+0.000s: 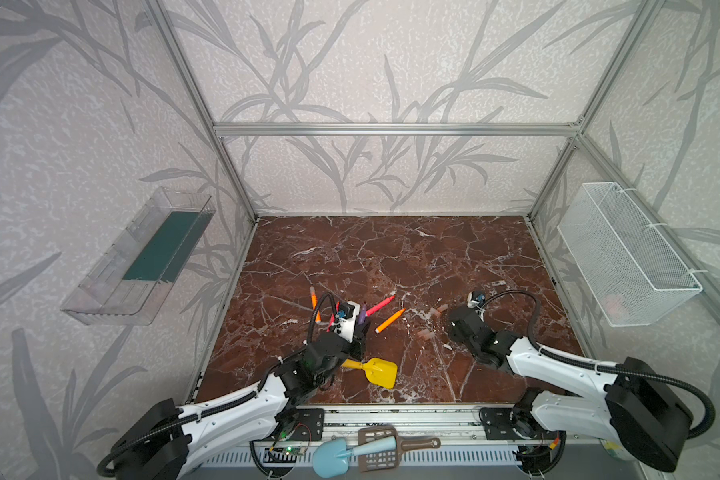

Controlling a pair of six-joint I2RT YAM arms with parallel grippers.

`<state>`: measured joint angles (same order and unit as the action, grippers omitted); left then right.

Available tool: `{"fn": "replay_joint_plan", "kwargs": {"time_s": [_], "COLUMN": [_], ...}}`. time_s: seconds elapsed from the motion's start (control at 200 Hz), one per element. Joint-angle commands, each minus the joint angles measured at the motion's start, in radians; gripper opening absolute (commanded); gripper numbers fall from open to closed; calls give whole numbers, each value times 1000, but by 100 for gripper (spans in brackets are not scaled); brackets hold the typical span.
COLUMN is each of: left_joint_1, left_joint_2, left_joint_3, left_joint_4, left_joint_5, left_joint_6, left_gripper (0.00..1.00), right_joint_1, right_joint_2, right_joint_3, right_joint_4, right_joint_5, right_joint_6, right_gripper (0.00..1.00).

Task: Insert the pens into the pen caps
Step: 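Lower the right gripper and grasp a pink cap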

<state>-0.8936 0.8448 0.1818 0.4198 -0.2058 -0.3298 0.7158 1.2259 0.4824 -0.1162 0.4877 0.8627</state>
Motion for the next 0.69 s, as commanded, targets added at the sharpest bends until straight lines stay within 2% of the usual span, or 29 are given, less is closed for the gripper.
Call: {"fn": "replay_joint_plan", "kwargs": {"time_s": [0.0,0.12,0.275,0.69], "left_joint_1": [4,4,3,4], "left_joint_2": [7,7,2,20], "left_joint_3": [36,38,38,42], "left_joint_4": [15,9,4,14], "left_joint_5": [9,4,0,11], "left_joint_6": [13,19,26,21], "left_gripper": [0,0,0,0], "right_joint_1": [-23,-52,-73,-91], "right_joint_2": [93,190,238,246], "right_joint_3": [66,98,104,74], "right_joint_4": [24,33,29,25], "right_joint_5": [-12,-18,-6,3], "right_joint_6": [-3,4,8,8], "right_gripper": [54,53,50,25]}}
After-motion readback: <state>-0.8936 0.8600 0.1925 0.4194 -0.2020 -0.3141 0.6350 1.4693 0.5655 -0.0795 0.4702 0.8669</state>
